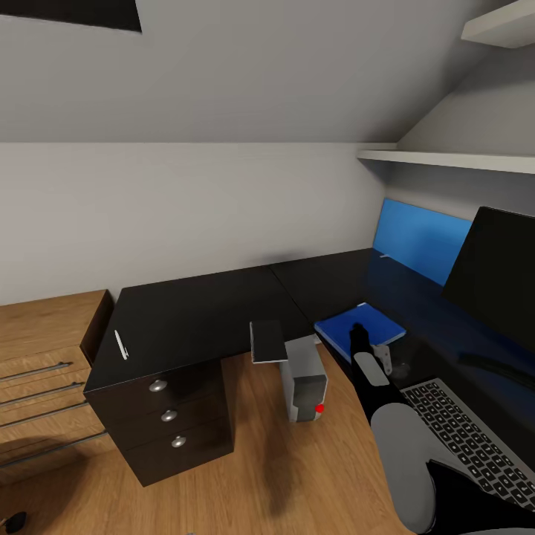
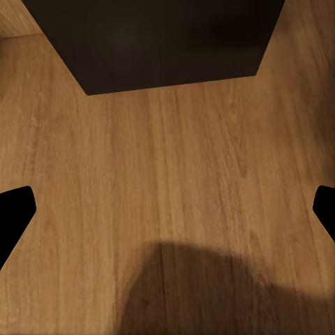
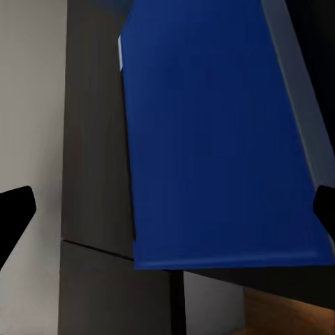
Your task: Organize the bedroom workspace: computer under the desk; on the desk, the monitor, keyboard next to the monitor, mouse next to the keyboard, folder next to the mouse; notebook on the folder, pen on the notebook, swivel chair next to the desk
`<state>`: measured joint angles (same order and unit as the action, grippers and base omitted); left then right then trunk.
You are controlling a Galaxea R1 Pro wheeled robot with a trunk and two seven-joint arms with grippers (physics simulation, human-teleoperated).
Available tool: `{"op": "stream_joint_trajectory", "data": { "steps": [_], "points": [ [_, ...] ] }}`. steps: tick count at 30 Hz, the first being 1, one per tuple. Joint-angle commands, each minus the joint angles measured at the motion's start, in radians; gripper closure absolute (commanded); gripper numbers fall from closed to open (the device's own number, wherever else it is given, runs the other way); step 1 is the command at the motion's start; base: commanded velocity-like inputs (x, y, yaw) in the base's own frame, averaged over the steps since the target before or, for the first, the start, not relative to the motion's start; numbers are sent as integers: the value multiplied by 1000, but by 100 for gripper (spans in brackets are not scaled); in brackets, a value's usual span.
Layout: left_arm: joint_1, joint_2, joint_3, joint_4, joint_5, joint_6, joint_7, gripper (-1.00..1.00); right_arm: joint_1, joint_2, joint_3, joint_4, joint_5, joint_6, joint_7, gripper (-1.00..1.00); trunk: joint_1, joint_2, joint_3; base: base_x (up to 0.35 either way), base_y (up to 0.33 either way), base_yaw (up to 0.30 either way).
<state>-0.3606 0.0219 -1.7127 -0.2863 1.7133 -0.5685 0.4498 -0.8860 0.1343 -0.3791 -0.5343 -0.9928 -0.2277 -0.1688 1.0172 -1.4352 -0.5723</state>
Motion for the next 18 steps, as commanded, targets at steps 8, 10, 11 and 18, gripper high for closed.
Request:
{"op": "stream_joint_trajectory", "data": {
  "steps": [8,10,11,18],
  "points": [
    [-1,1,-8,-4,3,-4,9,-100,-1,1,-1,-3,-9,-6,1,-100,0,-1,-1,0,0,0],
    [-1,1,-8,-4,4,-4,9,-100,-1,1,-1,-5,-7,-6,3,-100,0,-1,-1,0,0,0],
    [-1,1,-8,-4,4,-4,9,-100,-1,1,0,-5,-7,-7,4,-100,0,-1,-1,0,0,0],
    [-1,1,-8,-4,5,-4,9,-100,-1,2,0,-7,-4,-11,9,-100,0,-1,-1,0,0,0]
  ]
}}
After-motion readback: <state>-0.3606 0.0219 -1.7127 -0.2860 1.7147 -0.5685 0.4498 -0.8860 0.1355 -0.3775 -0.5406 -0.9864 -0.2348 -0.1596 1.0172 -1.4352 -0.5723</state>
